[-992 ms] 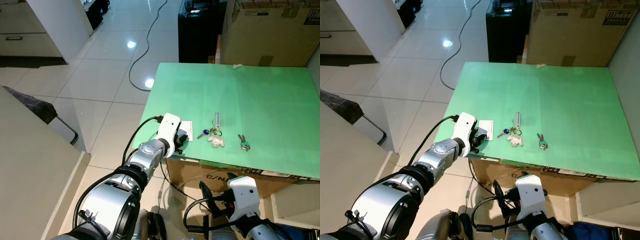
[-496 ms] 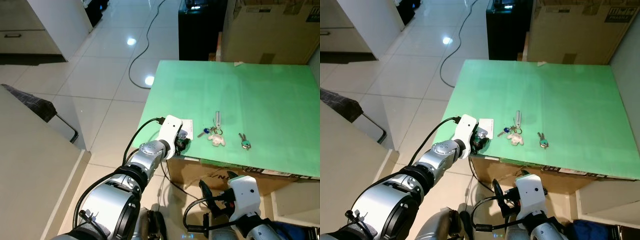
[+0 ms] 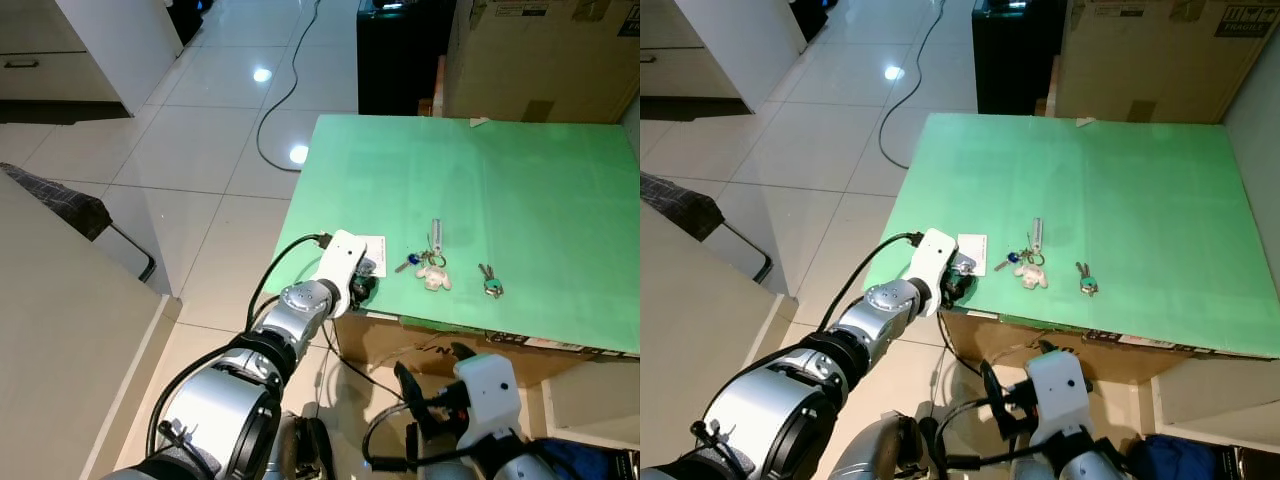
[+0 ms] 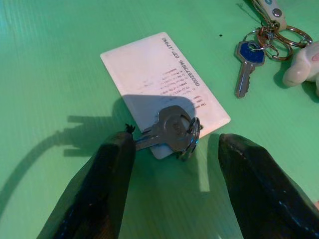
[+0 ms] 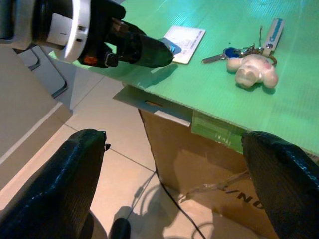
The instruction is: Hang keys on a hook
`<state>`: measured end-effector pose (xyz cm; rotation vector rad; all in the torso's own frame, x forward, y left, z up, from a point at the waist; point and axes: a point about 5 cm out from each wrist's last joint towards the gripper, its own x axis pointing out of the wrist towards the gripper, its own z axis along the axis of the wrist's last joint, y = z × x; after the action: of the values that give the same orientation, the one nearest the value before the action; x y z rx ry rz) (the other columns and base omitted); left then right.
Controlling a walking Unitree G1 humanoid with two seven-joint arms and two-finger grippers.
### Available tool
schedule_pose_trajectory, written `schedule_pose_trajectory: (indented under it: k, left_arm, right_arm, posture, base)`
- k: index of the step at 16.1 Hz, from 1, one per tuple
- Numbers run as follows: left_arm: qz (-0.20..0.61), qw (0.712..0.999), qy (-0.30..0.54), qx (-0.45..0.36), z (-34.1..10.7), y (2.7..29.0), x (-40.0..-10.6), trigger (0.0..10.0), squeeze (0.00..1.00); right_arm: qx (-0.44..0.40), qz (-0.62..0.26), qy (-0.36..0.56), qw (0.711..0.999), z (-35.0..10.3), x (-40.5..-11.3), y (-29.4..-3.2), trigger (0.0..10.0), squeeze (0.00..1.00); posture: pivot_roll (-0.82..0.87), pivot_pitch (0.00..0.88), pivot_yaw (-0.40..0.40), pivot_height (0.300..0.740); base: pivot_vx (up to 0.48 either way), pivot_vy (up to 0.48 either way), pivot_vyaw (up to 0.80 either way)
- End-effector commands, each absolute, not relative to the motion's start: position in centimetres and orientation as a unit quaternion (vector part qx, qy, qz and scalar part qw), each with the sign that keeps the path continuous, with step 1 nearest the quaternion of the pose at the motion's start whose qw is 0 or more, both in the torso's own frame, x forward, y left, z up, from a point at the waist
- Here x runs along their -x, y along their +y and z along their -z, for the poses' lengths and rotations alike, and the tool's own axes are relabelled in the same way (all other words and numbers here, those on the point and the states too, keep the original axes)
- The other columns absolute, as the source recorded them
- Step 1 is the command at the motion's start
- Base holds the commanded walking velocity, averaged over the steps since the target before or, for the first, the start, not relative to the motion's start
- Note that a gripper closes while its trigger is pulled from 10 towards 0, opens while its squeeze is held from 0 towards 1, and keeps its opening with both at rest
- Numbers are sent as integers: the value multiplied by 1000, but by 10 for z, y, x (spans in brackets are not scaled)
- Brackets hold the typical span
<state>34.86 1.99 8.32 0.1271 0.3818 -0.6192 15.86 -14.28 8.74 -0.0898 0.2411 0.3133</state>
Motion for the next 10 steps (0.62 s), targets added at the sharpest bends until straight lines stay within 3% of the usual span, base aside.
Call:
schedule_pose_trajectory:
  k: [1,3,4,10]
  left_arm:
    - [372,908,192,-12,-84,-49,-317,10000,0]
    - [373,907,194,-5,-84,-49,-316,9608,0]
    - [375,906,195,2,-85,-50,-316,0,0]
    - [382,903,194,17,-86,-55,-313,0,0]
  right_arm:
    - [45,-164,120,978,-90,-154,-139,10000,0]
    - [46,-162,122,978,-90,-152,-139,10000,0]
    - [46,-160,124,978,-91,-151,-140,10000,0]
    - [50,-157,129,978,-92,-148,-144,10000,0]
  posture:
    - [-349,276,180,686]
    - [-353,281,179,686]
    - [-360,283,178,686]
    - [-367,286,172,686]
  base:
    - [0,0,0]
    - [0,0,0]
    - [0,0,0]
    - [0,0,0]
